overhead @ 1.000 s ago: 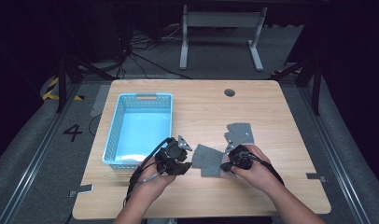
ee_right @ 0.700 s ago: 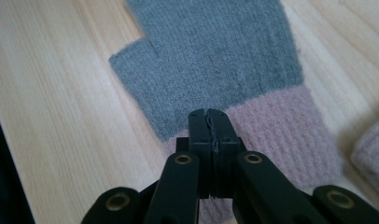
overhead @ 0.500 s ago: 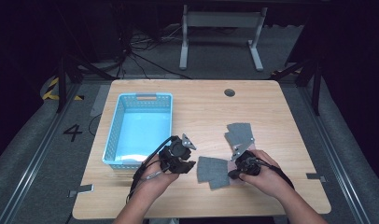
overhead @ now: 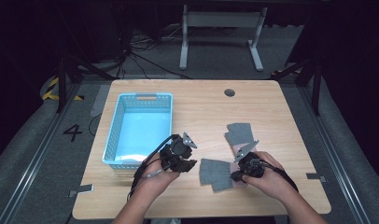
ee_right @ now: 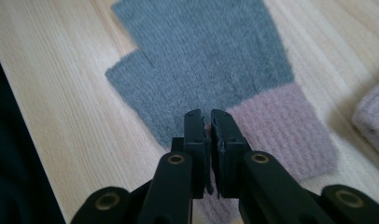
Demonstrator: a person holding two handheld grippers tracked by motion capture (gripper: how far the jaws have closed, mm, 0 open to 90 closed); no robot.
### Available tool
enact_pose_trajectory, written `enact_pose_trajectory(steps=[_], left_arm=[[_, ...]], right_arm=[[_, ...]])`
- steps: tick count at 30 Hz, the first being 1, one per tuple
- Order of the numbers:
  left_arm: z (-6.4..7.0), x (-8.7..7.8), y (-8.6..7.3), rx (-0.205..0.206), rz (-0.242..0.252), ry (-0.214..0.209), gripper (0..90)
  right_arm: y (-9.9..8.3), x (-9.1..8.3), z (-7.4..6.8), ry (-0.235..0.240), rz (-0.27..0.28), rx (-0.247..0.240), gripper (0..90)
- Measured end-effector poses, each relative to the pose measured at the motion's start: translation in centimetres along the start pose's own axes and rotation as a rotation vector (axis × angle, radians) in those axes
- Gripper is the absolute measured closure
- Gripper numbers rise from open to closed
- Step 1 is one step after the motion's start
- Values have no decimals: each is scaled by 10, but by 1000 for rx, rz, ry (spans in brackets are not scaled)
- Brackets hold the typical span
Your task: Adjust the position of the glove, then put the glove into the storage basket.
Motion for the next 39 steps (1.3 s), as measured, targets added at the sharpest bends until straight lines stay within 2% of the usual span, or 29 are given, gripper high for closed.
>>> enact_pose_trajectory(steps=[4,5,6,8,11,13,20,27,30,33,34,35,36,37,39], left_arm=[[-1,-2,0,5,3,1,654],[-1,-2,0,5,3,1,653],[-1,-2,0,3,11,5,652],[-1,-2,0,0,13,5,652],[-2,-2,0,-5,13,6,648],[-2,-2,0,-4,15,5,646],[-3,-2,0,-9,15,4,645],[-4,-5,-2,-18,18,9,644],[-5,-5,-2,-18,19,9,644],[-6,-5,-3,-21,17,10,643],[-6,-5,-3,-20,17,9,643],[-6,-4,-3,-20,15,7,643],[-6,-4,-3,-20,15,7,643],[-6,-4,-3,-19,13,5,643],[-6,-4,-3,-17,13,4,642]], right_arm=[[-1,-13,6,-17,75,31,851],[-1,-13,6,-17,75,31,851],[-2,-20,9,-31,113,42,860],[-3,-23,10,-40,122,48,869],[-6,-36,18,-70,177,81,895],[-7,-39,21,-80,187,94,899],[-11,-43,32,-101,200,140,900],[-2,-44,47,-121,210,171,900],[5,-41,59,-134,196,183,900],[8,-37,64,-134,187,190,900],[10,-30,69,-162,172,203,900],[10,-28,70,-165,173,210,900],[10,-28,70,-165,173,210,900],[9,-20,74,-151,172,232,900],[9,-18,74,-157,159,228,900]])
Point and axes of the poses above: each handheld gripper's, and its own axes: x roughly forward along the jaws, y roughly out of its top, z roughly to its right, the point moved 4 cm from there along x, roughly forward along the jaws, and after that the axes turned 6 degrees about -z, right-handed, at the moved point
